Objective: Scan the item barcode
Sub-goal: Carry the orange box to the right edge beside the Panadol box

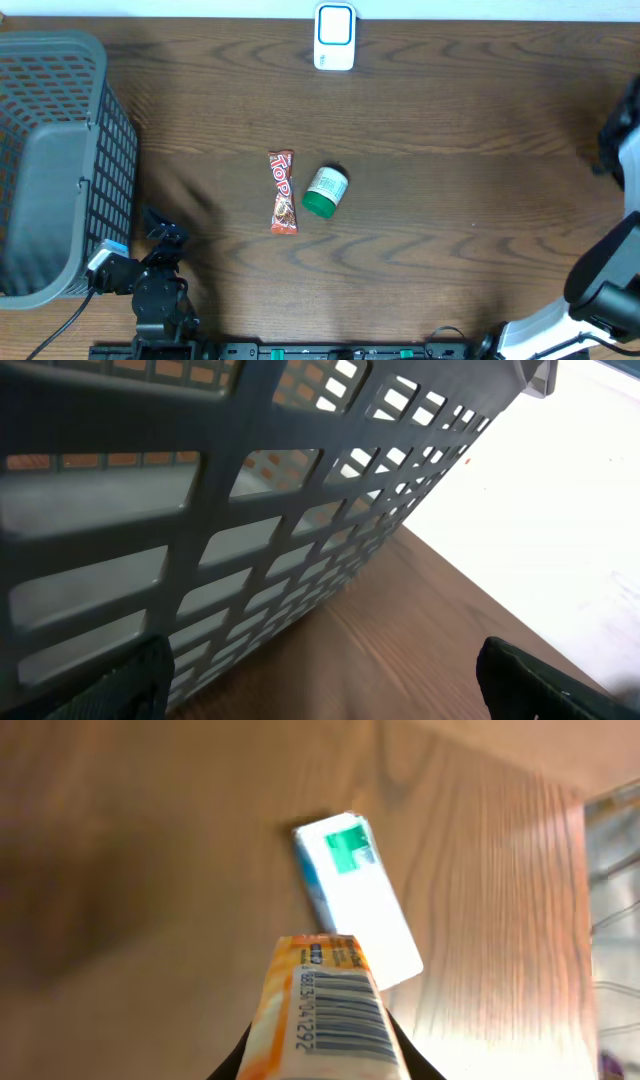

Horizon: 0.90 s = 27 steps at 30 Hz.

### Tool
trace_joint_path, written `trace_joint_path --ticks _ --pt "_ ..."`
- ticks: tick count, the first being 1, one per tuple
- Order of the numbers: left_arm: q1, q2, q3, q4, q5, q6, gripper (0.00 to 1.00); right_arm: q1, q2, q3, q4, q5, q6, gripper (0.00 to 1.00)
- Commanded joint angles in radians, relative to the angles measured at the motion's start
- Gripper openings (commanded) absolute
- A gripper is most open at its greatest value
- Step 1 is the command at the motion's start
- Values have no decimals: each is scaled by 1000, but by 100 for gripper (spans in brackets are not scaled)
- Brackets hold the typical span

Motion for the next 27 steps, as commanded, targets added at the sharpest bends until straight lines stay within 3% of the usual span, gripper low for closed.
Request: trace_joint_path --ticks 1,6,10,18,27 --pt "3 -6 -18 -22 -16 2 97 -72 -1 -100 71 33 -30 1" --pt "3 -6 -18 -22 -16 2 97 -160 -1 -177 194 -56 -50 4" --pt "3 -6 -18 -22 -16 2 97 -211 -2 -178 227 -149 -76 16" --pt "3 -6 -18 -22 -16 2 97 -259 -3 -174 256 -368 -159 99" --pt "3 -6 -18 -22 -16 2 97 -259 -95 -150 262 -454 -177 99"
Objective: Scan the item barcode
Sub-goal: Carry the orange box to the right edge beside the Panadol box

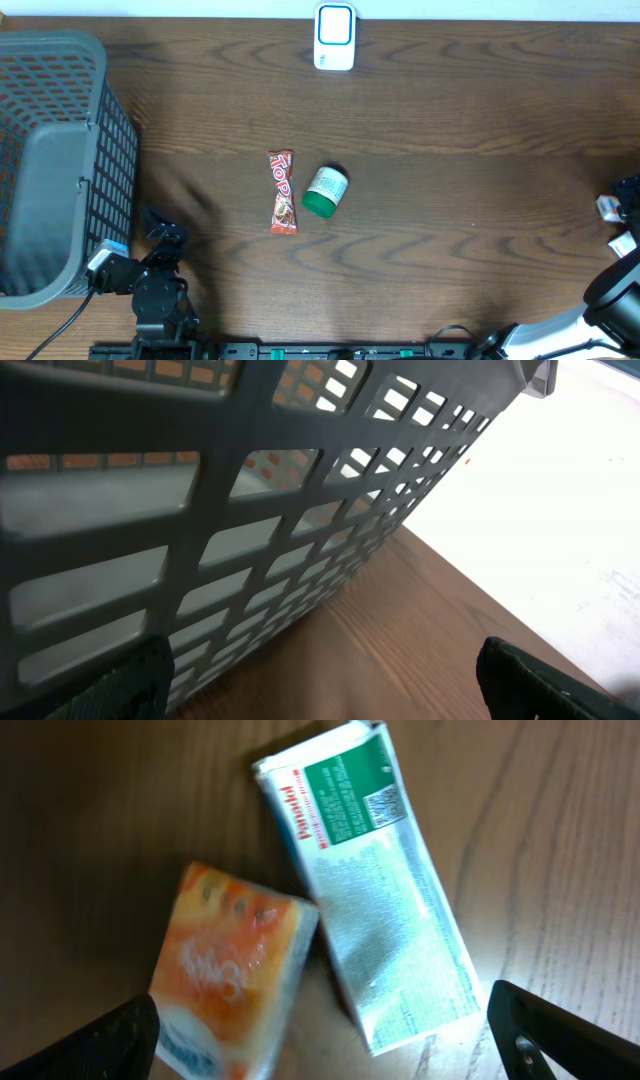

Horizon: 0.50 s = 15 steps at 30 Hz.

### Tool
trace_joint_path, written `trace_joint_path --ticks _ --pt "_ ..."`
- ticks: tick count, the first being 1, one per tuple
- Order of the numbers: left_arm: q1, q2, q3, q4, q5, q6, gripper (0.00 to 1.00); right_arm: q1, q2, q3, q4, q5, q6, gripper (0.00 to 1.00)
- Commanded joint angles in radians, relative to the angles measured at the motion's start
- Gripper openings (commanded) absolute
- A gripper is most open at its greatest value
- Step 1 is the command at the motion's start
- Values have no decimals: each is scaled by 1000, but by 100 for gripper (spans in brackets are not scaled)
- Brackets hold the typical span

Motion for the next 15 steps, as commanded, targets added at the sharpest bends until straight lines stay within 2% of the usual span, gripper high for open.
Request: trace_joint_path --ticks 1,9,15 --pt "3 -6 -18 -22 -16 2 97 -9 -102 26 11 -62 -20 99" --pt "3 -6 -18 -22 -16 2 97 -1 -229 26 32 -257 -20 99" --pt "3 -6 -18 -22 -16 2 97 37 -243 26 26 -298 -20 99"
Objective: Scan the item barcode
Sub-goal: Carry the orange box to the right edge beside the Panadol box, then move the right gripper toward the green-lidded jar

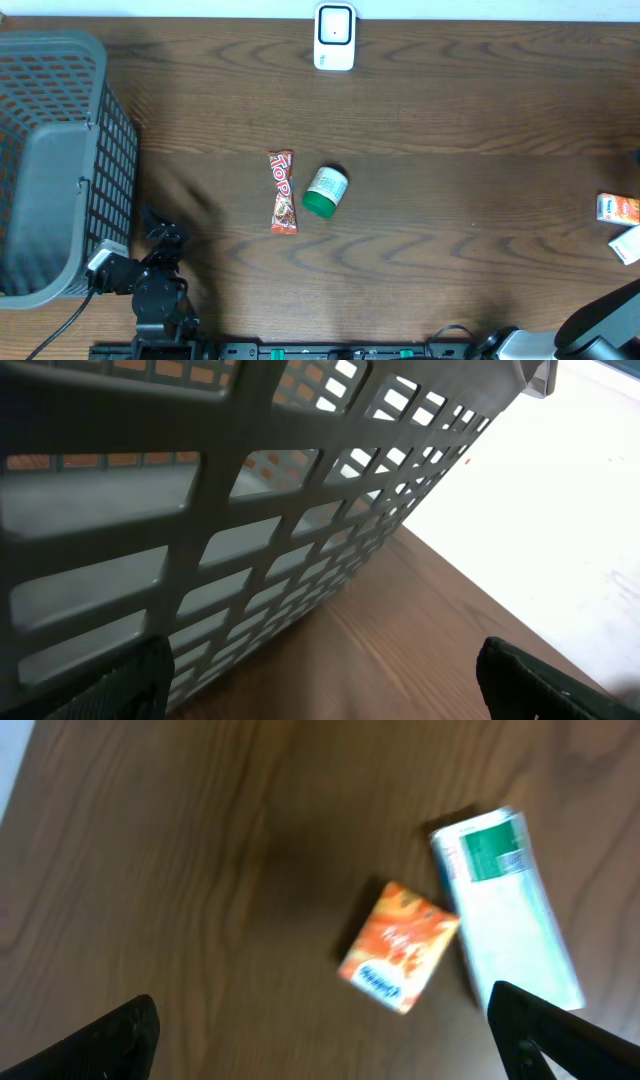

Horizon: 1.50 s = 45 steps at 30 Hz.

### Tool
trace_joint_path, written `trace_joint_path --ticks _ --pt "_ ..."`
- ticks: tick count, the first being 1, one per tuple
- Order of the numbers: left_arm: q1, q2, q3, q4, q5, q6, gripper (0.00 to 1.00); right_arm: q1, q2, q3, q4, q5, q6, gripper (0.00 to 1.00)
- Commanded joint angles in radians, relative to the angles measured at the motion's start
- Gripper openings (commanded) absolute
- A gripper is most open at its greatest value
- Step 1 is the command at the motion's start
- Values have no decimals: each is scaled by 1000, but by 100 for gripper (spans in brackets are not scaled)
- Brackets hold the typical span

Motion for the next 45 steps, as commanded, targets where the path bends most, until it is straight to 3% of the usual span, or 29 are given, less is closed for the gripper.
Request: trace_joint_path --ticks 1,13,31,38,45 --pt "3 -6 -18 -22 -16 2 97 31 -9 11 -7 -63 -13 99" --pt "3 -6 -18 -22 -16 2 97 167 -41 11 -3 -128 -43 99" --pt "3 -6 -18 -22 -16 2 97 533 -46 11 -24 -128 -50 99" --pt "3 -6 -18 -22 -16 2 97 739 -46 0 -86 -142 -59 99" --pt "3 -6 -18 -22 -16 2 97 1015 -28 -5 -60 -164 -210 99"
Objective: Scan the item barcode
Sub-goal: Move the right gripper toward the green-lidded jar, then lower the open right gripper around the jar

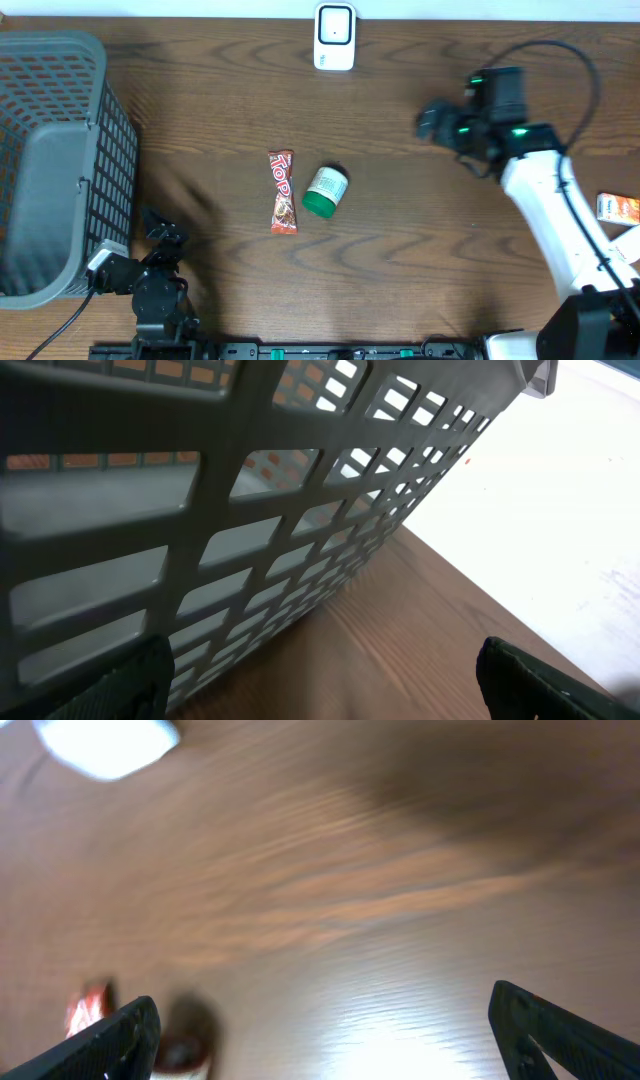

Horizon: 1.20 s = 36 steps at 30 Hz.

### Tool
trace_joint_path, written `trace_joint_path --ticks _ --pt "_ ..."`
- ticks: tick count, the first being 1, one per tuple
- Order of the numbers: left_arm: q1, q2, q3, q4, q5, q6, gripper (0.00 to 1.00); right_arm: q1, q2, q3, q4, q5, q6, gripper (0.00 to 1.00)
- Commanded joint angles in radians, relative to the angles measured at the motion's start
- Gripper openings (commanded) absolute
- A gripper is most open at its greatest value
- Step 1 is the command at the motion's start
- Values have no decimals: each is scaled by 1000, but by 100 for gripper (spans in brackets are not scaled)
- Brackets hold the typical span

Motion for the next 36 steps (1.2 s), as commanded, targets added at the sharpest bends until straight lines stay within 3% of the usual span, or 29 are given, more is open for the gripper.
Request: trace_joint_path --ticks 1,7,15,19,24,29,32,36 --pt "3 -6 -18 -22 -16 2 97 121 2 -4 13 -12 -124 99" --pt "3 -6 -18 -22 -16 2 97 285 96 -4 24 -19 -171 99" --pt "3 -6 -18 -22 -16 2 97 425 204 -4 29 -115 -492 99" --pt "3 -6 -18 -22 -16 2 97 457 203 -3 60 -106 -513 99" --pt "3 -6 -18 -22 -16 2 97 465 203 -3 76 -103 -439 99" --pt "3 -6 -18 -22 -16 2 97 466 203 -3 63 -95 -483 99" --pt "3 -6 -18 -22 -16 2 97 466 202 2 65 -89 -354 99" --pt "3 -6 -18 -22 -16 2 97 466 200 32 55 -69 -48 99"
